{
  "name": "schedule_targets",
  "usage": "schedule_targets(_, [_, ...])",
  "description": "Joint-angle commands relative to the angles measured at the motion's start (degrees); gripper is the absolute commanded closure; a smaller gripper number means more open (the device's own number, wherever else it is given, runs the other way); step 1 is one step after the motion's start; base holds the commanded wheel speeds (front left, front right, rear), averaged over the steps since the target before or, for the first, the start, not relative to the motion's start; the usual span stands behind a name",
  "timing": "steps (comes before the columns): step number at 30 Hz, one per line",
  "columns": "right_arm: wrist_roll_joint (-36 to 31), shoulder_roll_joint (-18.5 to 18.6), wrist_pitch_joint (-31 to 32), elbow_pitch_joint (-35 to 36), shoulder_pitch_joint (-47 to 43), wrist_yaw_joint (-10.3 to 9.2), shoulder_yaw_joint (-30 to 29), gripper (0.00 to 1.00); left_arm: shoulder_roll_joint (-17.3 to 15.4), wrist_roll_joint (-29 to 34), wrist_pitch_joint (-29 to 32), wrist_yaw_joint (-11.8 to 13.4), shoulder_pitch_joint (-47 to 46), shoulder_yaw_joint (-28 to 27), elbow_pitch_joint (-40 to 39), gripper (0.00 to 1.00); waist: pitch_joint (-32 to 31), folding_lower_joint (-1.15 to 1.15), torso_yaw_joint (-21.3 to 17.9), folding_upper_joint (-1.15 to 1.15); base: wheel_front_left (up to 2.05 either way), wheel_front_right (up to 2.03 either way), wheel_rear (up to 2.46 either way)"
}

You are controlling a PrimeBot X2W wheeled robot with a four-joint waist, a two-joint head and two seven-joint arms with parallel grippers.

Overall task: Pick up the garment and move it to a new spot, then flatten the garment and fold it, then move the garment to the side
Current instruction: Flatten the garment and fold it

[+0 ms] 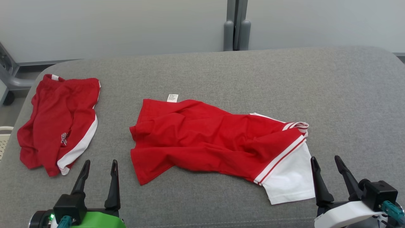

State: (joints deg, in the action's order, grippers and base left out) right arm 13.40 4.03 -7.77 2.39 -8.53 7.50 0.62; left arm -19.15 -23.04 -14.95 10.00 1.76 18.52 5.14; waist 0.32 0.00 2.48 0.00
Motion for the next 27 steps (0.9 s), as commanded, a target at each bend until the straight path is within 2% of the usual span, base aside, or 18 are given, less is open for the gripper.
schedule_targets(1, [-0.17,-0.18,0.17,0.35,-0.51,-0.02,-0.09,0.00,-0.26,0.56,-0.24,-0.19,-0.59,-0.14,0.04,0.00,0.02,0.00,0.07,0.00,0.00,0.00,0.00])
schedule_targets(9, [0.43,-0.15,1.87,-0.32,0.11,-0.02,-0.31,0.00,-0.23,-0.72,0.91,-1.13,-1.53,0.65,0.20,0.00,0.72,0.00,0.26,0.00,0.00,0.00,0.00])
schedule_targets(21, [2.53,1.86,8.69,-4.96,-1.25,-0.02,-1.41,0.00,0.20,-5.64,12.24,-7.06,-3.22,5.34,4.47,0.00,5.46,0.00,-0.98,0.00,0.00,0.00,0.00])
schedule_targets(27, [3.47,3.06,9.16,-7.77,1.01,-0.02,-1.58,0.00,0.45,-7.50,13.65,-9.71,-5.95,6.04,9.27,0.00,8.41,0.00,-2.16,0.00,0.00,0.00,0.00])
